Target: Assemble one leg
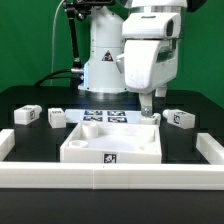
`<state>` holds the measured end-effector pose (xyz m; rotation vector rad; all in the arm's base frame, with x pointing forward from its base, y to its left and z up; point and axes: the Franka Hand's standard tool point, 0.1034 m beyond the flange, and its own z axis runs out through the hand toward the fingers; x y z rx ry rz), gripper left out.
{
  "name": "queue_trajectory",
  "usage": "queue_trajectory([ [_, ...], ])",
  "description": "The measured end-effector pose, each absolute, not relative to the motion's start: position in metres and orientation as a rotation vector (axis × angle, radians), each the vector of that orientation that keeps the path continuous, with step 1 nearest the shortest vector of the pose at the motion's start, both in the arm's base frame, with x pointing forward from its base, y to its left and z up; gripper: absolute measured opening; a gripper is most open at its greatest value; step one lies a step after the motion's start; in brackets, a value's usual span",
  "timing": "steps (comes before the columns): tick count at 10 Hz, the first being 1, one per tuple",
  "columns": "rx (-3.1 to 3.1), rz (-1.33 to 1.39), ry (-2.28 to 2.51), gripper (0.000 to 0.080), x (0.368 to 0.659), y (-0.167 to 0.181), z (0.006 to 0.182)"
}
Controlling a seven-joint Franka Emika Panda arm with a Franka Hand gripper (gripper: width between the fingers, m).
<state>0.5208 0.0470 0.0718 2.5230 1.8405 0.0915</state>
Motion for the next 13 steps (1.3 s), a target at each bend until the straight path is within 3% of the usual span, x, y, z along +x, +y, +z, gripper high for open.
queue_trajectory([
  [3,2.259,0.071,2.107,0.0650,0.501,0.040,0.058],
  [8,2.279,0.058,2.090,0.0650,0.498,0.033,0.054],
  [13,2.333,0.020,2.076,0.0650,0.466,0.004,0.031],
])
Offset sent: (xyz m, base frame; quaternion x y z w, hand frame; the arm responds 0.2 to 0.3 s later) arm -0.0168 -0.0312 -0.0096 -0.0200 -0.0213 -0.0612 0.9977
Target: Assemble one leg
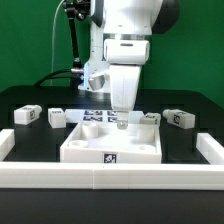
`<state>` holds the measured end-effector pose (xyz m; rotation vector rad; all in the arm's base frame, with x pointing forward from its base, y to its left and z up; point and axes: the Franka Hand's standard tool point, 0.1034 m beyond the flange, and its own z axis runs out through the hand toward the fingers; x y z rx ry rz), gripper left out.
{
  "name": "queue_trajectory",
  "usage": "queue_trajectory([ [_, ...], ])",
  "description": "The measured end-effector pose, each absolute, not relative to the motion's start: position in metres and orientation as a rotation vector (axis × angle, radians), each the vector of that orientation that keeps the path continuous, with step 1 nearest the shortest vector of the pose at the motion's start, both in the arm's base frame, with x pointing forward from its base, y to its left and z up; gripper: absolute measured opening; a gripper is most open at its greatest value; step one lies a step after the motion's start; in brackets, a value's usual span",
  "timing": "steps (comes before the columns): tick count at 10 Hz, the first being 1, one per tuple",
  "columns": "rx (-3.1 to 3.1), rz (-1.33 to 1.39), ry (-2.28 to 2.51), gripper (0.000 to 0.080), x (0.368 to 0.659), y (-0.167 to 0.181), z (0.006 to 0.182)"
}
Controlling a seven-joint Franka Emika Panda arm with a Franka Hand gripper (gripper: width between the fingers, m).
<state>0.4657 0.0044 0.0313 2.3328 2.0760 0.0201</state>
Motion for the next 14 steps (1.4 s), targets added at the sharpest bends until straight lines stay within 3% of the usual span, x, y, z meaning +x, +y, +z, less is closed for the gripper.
queue_trajectory([
  [3,2.350,0.003,2.090,0.0650,0.456,0.008,0.012],
  [6,2.356,-0.004,2.094,0.0650,0.453,0.009,0.006],
  [8,2.356,-0.002,2.094,0.0412,0.454,0.009,0.006],
  [9,2.356,-0.002,2.094,0.0412,0.454,0.009,0.006],
  [11,2.356,-0.002,2.094,0.0091,0.454,0.009,0.006],
  [14,2.356,-0.001,2.093,0.0057,0.454,0.009,0.007],
])
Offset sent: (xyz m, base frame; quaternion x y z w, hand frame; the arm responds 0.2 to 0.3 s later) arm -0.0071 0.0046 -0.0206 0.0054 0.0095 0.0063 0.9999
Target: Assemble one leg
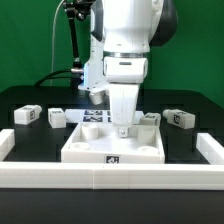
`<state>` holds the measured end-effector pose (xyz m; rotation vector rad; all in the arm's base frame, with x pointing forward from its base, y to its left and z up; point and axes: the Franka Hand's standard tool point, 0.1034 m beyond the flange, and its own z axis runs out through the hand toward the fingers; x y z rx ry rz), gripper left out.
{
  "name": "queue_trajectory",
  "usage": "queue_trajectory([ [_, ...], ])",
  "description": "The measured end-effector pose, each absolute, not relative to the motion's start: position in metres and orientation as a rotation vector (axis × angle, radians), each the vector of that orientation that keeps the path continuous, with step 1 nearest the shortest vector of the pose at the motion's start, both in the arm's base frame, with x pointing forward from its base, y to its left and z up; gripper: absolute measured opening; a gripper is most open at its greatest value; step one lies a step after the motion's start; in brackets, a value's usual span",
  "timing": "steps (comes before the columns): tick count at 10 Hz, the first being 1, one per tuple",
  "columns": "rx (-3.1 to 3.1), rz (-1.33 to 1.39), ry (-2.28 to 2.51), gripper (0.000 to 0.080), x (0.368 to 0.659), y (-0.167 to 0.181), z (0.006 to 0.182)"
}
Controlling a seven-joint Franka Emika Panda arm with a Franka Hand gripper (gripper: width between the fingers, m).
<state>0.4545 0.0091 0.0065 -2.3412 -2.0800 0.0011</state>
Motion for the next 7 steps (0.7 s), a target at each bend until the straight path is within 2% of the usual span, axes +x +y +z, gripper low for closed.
queue_trajectory([
  [5,-2.339,0.002,-2.082,0.0057,0.455,0.009,0.007],
  [7,-2.281,0.000,-2.152,0.0057,0.464,0.022,0.008],
])
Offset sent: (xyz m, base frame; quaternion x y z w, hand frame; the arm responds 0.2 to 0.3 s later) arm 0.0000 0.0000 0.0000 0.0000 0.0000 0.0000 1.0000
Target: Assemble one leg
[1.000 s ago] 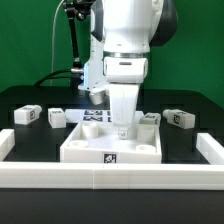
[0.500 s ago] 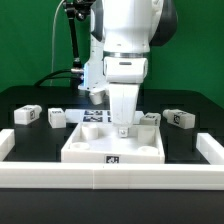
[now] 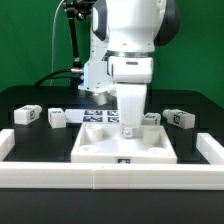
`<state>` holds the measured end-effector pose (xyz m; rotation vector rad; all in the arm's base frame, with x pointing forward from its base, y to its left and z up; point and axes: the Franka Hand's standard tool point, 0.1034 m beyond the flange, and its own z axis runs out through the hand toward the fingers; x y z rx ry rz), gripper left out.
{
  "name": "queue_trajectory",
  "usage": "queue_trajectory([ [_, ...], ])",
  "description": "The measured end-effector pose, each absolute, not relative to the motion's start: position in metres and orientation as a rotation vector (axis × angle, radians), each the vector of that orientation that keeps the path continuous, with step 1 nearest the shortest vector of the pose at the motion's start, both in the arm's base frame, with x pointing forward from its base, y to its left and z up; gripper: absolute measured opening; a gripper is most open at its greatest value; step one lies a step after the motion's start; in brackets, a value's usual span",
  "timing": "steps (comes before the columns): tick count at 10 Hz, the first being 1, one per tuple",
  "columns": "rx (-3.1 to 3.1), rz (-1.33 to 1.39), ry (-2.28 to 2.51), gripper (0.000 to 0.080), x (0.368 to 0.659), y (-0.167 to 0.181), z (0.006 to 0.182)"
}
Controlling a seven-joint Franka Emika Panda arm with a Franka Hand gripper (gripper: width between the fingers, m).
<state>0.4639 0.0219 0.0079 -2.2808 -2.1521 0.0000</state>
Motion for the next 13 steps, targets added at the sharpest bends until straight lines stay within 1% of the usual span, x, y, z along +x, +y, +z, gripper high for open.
queue_trajectory([
  [2,-2.276,-0.011,-2.153,0.0057,0.466,0.048,0.006],
  [3,-2.268,-0.008,-2.164,0.0057,0.472,0.060,0.007],
  [4,-2.272,-0.010,-2.160,0.0058,0.473,0.065,0.007],
  [7,-2.255,-0.003,-2.177,0.0058,0.473,0.063,0.006],
  [8,-2.201,0.024,-2.223,0.0058,0.479,0.059,0.008],
  [10,-2.175,0.010,-2.255,0.0058,0.490,0.070,0.007],
  [13,-2.216,0.012,-2.213,0.0058,0.491,0.077,0.007],
])
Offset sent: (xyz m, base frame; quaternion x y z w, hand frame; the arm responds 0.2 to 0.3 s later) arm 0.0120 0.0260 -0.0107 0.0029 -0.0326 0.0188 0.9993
